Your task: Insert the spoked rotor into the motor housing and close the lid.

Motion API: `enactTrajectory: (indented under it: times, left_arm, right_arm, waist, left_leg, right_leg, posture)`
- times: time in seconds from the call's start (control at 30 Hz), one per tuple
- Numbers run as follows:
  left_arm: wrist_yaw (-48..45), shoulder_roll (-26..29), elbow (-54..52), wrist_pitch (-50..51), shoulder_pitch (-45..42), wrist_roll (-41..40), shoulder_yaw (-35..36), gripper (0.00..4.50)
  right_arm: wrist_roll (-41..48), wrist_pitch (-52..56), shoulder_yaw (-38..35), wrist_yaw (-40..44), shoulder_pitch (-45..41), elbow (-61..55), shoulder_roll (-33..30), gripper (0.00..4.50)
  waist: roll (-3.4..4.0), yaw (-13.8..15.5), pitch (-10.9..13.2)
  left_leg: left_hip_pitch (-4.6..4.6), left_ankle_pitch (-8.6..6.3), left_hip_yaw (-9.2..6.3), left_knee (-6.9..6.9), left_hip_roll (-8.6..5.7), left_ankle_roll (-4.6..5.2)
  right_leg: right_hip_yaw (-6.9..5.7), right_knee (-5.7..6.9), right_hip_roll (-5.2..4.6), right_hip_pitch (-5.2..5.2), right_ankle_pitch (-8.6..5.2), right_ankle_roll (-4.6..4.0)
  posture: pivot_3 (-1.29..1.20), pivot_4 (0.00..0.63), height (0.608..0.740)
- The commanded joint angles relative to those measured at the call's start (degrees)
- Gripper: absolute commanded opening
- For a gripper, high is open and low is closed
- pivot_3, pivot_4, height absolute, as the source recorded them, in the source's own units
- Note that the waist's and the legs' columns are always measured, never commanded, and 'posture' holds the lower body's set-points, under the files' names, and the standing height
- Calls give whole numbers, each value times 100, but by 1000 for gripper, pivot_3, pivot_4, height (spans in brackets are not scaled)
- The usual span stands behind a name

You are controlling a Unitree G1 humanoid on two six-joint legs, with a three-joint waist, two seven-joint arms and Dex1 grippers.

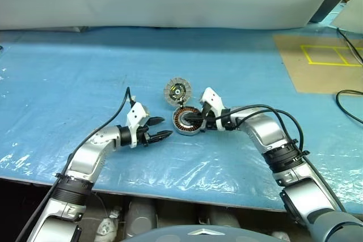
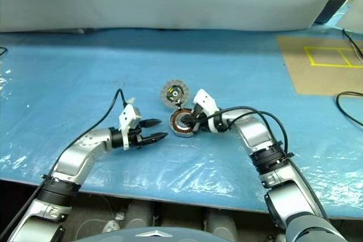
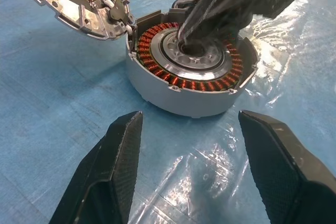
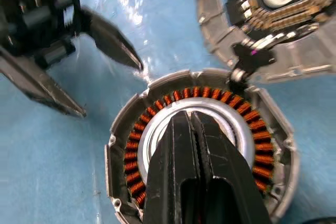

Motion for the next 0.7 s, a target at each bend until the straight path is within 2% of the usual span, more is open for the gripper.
enactTrajectory:
  times: [0.03, 0.1, 0.2, 0.3, 0.37, 0.47, 0.6, 0.7]
  left_arm:
    - [-24, -8, -129, -29, -133, -27, 18, 3047]
    - [-33, -19, -101, -36, -167, -25, 13, 3047]
    - [-40, -26, -90, -29, -204, -25, 9, 3047]
    - [-44, -33, -116, -14, -212, -39, 8, 3047]
    - [-34, -52, -132, -15, -201, -34, -10, 3047]
    - [-14, -84, -185, -3, -166, -27, -47, 3047]
    - [81, -148, -354, 111, -105, -75, -60, 3047]
    - [175, -176, -511, 215, -16, -105, -50, 3047]
  right_arm:
    - [589, 365, -510, 105, -380, -726, -61, 19]
    - [644, 470, -570, 241, -670, -904, -304, 19]
    - [326, 278, -261, 552, -937, -924, -767, 19]
    - [-436, -562, 499, 1373, -1091, -607, -1526, 562]
    - [-673, -972, 751, 1809, -1281, -224, -1761, 1165]
    - [-874, -1405, 942, 2375, -1638, 316, -1861, 2151]
    - [-1053, -1761, 991, 2756, -2332, 1183, -1590, 3434]
    - [-1310, -2073, 1142, 3075, -2663, 1651, -1510, 3434]
  waist:
    - [0, -4, 0]
    - [0, -14, 0]
    - [-1, -6, -1]
    - [-1, 6, -1]
    - [-2, 5, 0]
    - [-1, -28, 1]
    - [-1, -62, 1]
    - [-1, -36, 1]
  left_leg:
    - [-7, 1, -1, -1, 1, 0]
    - [-38, 12, 0, 0, 1, 17]
    - [-55, 13, 2, 0, 0, 17]
    - [-59, 12, 3, -5, 0, 15]
    - [-68, 11, 5, -2, 0, 15]
    - [-73, 10, 6, 9, 0, 18]
    - [-75, 7, 6, 30, 14, 26]
    - [-76, 0, 7, 40, 21, 39]
  right_leg:
    - [0, 0, 1, -7, 0, 0]
    - [0, 7, 5, -44, 1, 1]
    - [-5, 16, 7, -60, 13, 19]
    - [-9, 12, 7, -60, 12, 17]
    - [-13, 10, 6, -60, 5, 5]
    - [-10, 13, 4, -68, 2, 0]
    - [-10, 31, 10, -74, 2, -2]
    - [-13, 34, 12, -71, 2, -4]
  posture:
    - [0, 150, 740]
    - [0, 150, 740]
    - [0, 150, 740]
    - [0, 150, 740]
    - [0, 150, 740]
    - [0, 150, 740]
    - [0, 150, 740]
    - [0, 150, 740]
